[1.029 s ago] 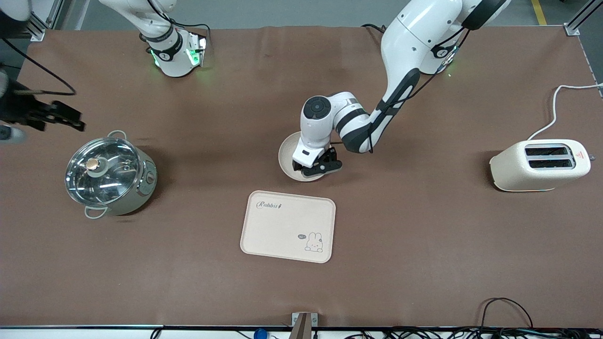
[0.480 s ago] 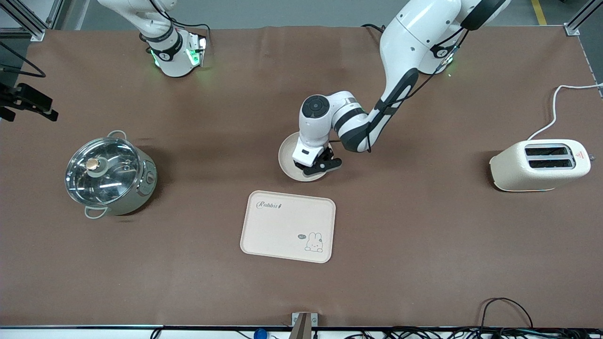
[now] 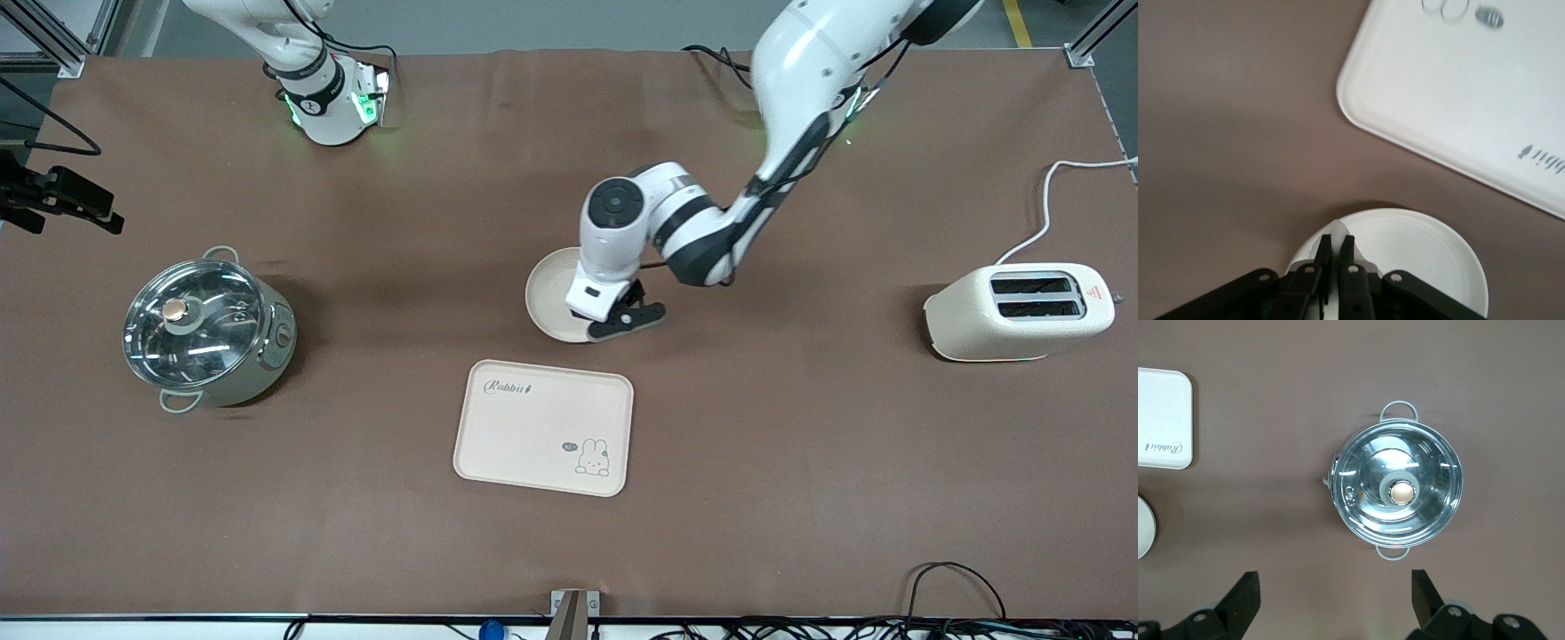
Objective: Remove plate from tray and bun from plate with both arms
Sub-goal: 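Lower the left gripper onto the white bun on the plate and grasp, then carry the bun toward the toaster and set it on the table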
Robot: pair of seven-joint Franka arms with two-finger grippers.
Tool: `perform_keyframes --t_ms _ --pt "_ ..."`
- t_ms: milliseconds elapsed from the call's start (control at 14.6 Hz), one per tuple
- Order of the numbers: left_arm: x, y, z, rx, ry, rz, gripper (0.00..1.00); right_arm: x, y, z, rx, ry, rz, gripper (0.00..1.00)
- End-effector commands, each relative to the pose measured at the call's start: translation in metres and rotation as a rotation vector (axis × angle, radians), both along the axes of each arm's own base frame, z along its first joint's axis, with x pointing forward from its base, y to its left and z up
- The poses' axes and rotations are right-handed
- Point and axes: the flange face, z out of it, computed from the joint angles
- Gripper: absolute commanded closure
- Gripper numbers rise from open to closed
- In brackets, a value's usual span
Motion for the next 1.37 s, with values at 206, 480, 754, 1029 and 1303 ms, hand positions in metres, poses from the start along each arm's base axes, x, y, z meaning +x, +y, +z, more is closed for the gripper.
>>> perform_keyframes --t_ms 206,480,754,1029,1303 --pt "0.082 0.185 0.056 -0.027 0.070 -0.170 0.97 -0.001 0.004 0.001 0.000 -0.001 -0.007 0.00" --pt "0.094 0.269 0.010 -0.050 0.026 -0.241 0.96 0.000 0.009 0.003 0.001 -0.011 0.002 0.00" --pt "0.094 0.322 -0.060 -0.056 -0.037 -0.261 0.85 0.001 0.019 0.004 0.003 -0.011 0.016 0.00" --pt "0.094 0.332 -0.070 -0.052 -0.033 -0.262 0.00 0.001 0.019 0.006 0.004 -0.016 0.016 0.00" --pt "0.097 0.312 -0.013 0.035 -0.052 -0.305 0.00 0.002 0.020 0.008 0.003 -0.027 0.021 0.00"
